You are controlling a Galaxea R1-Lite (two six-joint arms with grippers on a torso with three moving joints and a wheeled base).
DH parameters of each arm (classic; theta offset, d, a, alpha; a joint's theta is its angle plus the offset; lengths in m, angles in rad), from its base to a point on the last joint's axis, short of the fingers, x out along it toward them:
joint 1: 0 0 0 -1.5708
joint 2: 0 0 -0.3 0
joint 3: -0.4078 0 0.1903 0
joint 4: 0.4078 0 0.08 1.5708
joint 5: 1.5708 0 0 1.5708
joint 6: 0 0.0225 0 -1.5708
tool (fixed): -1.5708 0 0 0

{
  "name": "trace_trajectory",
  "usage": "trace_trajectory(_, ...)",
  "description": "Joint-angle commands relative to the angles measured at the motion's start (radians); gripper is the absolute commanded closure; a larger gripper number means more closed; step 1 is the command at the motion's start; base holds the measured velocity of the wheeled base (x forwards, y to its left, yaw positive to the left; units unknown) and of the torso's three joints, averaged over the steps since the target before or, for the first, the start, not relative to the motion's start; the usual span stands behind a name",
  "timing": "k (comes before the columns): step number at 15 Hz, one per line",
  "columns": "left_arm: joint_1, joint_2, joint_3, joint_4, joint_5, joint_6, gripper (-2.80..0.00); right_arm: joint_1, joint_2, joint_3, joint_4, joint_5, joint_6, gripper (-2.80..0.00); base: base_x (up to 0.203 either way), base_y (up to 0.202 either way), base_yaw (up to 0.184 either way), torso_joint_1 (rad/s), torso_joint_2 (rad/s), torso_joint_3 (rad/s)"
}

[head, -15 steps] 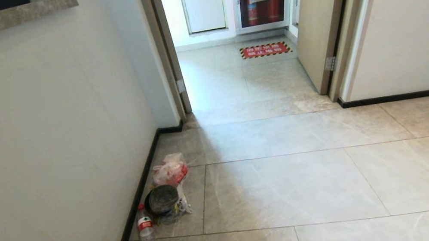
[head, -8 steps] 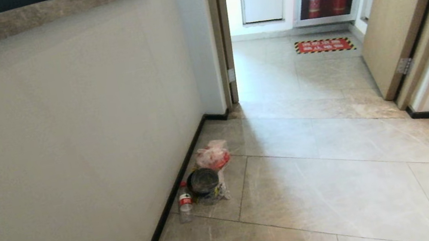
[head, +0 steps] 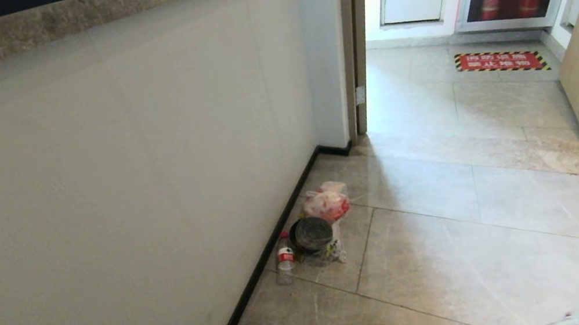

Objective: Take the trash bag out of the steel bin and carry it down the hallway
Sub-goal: Put the trash bag at the door

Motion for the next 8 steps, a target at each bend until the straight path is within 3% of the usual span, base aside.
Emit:
trace_trajectory(1,0.000,0.000,0.002,0.001,0.001,0.001,0.00,0.000,0.001,0.002,-0.001,0.000,-0.001,0.00,0.000,0.000,0.000,0.000,0.00,0.000)
trace_trajectory(8,0.000,0.000,0.002,0.001,0.000,0.001,0.00,0.000,0.001,0.002,-0.001,0.001,0.002,0.00,0.000,0.000,0.000,0.000,0.00,0.000)
